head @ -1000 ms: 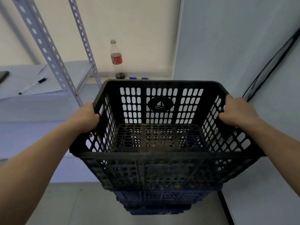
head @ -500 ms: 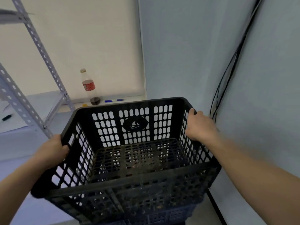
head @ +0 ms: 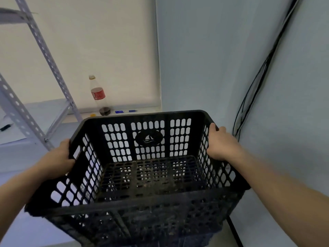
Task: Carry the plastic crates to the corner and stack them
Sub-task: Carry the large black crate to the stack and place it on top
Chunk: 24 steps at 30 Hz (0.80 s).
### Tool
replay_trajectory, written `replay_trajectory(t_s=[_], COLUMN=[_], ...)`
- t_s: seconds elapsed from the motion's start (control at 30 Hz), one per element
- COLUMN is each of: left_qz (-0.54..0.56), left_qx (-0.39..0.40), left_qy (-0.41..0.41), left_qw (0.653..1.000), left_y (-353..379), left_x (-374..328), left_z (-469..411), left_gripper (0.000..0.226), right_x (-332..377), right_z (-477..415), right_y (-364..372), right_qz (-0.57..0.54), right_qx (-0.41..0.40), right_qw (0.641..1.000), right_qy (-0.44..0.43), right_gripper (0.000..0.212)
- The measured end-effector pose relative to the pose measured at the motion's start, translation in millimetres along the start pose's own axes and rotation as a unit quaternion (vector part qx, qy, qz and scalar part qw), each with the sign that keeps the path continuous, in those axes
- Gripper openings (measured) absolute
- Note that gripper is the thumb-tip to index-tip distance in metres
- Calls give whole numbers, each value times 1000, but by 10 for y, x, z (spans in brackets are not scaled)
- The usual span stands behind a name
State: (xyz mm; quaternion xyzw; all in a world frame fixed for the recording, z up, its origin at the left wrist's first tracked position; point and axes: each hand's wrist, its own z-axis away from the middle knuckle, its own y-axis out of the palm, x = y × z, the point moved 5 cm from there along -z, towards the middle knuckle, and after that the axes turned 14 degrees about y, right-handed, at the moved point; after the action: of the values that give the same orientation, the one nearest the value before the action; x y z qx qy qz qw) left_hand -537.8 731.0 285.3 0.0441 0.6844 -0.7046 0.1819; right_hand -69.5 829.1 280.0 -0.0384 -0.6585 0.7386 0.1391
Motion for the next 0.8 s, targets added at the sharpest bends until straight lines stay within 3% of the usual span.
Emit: replay_trajectory(t_s=[0.1, 0.23, 0.53, 0.8], left_qz=[-40, 6, -20, -28], left_qx=[-18, -16, -29, -26], left_qy=[-2, 16, -2, 0], left_qw=[999, 1000, 999, 999], left_y=[10, 36, 41, 50], left_x=[13, 62, 82, 47], left_z=[53, 173, 11, 50], left_gripper=[47, 49, 45, 53], right_x=[-13, -89, -3, -19], right_z=[65, 163, 81, 102], right_y=[21, 50, 48, 62], right_qz=[8, 27, 25, 25], right_qx=[-11, -19, -22, -36], right_qw=[1000, 999, 999, 999], right_qy=[-1, 0, 7, 6], right_gripper=[83, 86, 88, 80])
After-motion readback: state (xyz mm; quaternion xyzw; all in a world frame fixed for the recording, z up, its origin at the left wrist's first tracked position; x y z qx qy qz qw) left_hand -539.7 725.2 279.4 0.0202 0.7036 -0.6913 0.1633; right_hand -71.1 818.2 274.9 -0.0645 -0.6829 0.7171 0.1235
